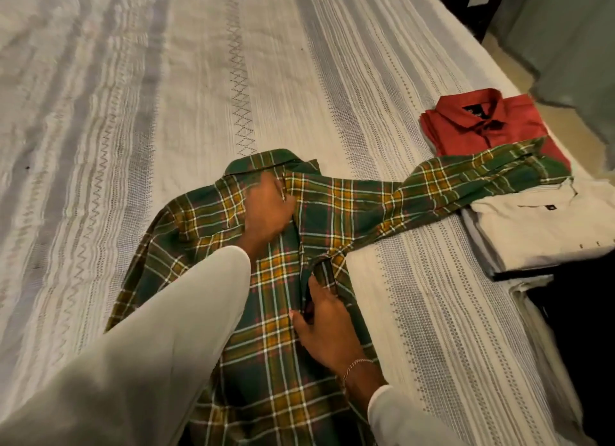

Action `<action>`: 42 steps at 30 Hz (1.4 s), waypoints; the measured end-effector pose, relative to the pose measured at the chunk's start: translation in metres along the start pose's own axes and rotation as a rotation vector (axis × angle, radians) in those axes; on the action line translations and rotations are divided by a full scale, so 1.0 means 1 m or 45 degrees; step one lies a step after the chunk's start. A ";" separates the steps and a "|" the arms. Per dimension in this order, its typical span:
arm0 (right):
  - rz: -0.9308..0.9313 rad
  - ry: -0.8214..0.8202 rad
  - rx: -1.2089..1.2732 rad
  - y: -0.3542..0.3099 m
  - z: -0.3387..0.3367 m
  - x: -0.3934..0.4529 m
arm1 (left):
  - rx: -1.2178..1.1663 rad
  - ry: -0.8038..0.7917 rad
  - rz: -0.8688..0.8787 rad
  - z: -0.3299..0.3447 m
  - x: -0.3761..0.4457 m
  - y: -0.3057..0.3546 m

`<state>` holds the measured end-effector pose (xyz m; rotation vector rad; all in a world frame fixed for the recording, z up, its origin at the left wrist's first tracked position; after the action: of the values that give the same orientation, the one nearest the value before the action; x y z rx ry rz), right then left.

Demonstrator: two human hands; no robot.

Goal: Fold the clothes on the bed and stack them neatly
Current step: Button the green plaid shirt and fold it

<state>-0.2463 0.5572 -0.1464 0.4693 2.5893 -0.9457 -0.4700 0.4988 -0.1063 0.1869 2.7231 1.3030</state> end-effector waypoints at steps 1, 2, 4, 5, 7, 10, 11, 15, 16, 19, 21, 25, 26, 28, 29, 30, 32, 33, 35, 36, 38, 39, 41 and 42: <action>0.012 0.031 0.054 0.002 0.000 -0.007 | 0.007 -0.017 -0.007 0.000 -0.013 -0.001; 0.036 0.066 0.097 0.007 -0.001 -0.016 | 0.014 -0.028 -0.018 -0.001 -0.029 -0.002; 0.070 0.145 0.100 0.013 -0.003 -0.039 | 0.020 -0.050 -0.072 -0.008 -0.062 -0.008; 0.100 0.166 0.062 0.017 -0.004 -0.053 | 0.006 -0.106 -0.149 -0.008 -0.080 -0.014; 0.158 0.168 -0.070 0.024 -0.006 -0.073 | -0.008 -0.273 -0.329 0.000 -0.112 -0.027; 0.250 0.158 -0.322 0.032 -0.008 -0.108 | 0.103 -0.398 -0.398 0.008 -0.167 -0.035; 0.282 0.166 -0.371 0.035 -0.009 -0.116 | 0.087 -0.404 -0.421 0.013 -0.181 -0.037; 0.348 0.171 -0.515 0.044 -0.006 -0.160 | -0.201 -0.463 -0.692 0.027 -0.240 -0.041; 0.347 0.178 -0.554 0.047 -0.006 -0.170 | -0.315 -0.485 -0.785 0.032 -0.253 -0.039; 0.334 0.201 -0.652 0.052 -0.007 -0.201 | -0.592 -0.603 -0.994 0.041 -0.295 -0.032; 0.340 0.166 -0.719 0.056 -0.009 -0.220 | -0.691 -0.692 -1.033 0.043 -0.321 -0.022; 0.315 0.071 -0.856 0.060 -0.014 -0.257 | -0.860 -0.756 -1.094 0.048 -0.362 -0.015; 0.285 0.081 -0.881 0.057 -0.014 -0.266 | -0.913 -0.764 -1.130 0.050 -0.370 -0.013; 0.172 0.124 -0.880 0.046 -0.010 -0.281 | -1.061 -0.798 -1.228 0.053 -0.384 -0.010; 0.095 0.121 -0.835 0.038 -0.006 -0.287 | -1.152 -0.816 -1.263 0.053 -0.389 -0.008; 0.009 0.095 -0.780 0.032 0.000 -0.293 | -1.224 -0.814 -1.280 0.054 -0.395 -0.009; -0.051 -0.003 -0.605 0.031 0.012 -0.299 | -1.327 -0.793 -1.333 0.052 -0.406 -0.013; -0.022 -0.043 -0.522 0.037 0.017 -0.303 | -1.368 -0.791 -1.368 0.051 -0.415 -0.016; 0.074 0.031 -0.388 0.057 0.017 -0.309 | -1.426 -0.778 -1.426 0.050 -0.431 -0.025; 0.137 0.132 -0.325 0.070 0.015 -0.311 | -1.448 -0.777 -1.449 0.049 -0.438 -0.027; 0.303 0.243 -0.196 0.104 0.015 -0.313 | -1.478 -0.764 -1.492 0.049 -0.452 -0.035; 0.406 0.212 -0.106 0.119 0.016 -0.314 | -1.486 -0.751 -1.508 0.050 -0.457 -0.040; 0.578 0.077 0.102 0.144 0.026 -0.314 | -1.478 -0.722 -1.534 0.051 -0.471 -0.048; 0.622 0.038 0.184 0.151 0.029 -0.313 | -1.465 -0.719 -1.536 0.052 -0.477 -0.052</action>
<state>0.0994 0.5885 -0.1180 1.0990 2.2701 -0.9491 0.0055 0.4289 -0.1546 -0.8608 0.8976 1.6336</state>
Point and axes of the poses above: each hand's wrist, its own x-axis towards the middle knuckle, its own z-axis out of the palm, y = z × x, the point moved 5 cm from there along x, towards the middle knuckle, and after that the axes turned 13 degrees about -x, right-handed, at the moved point
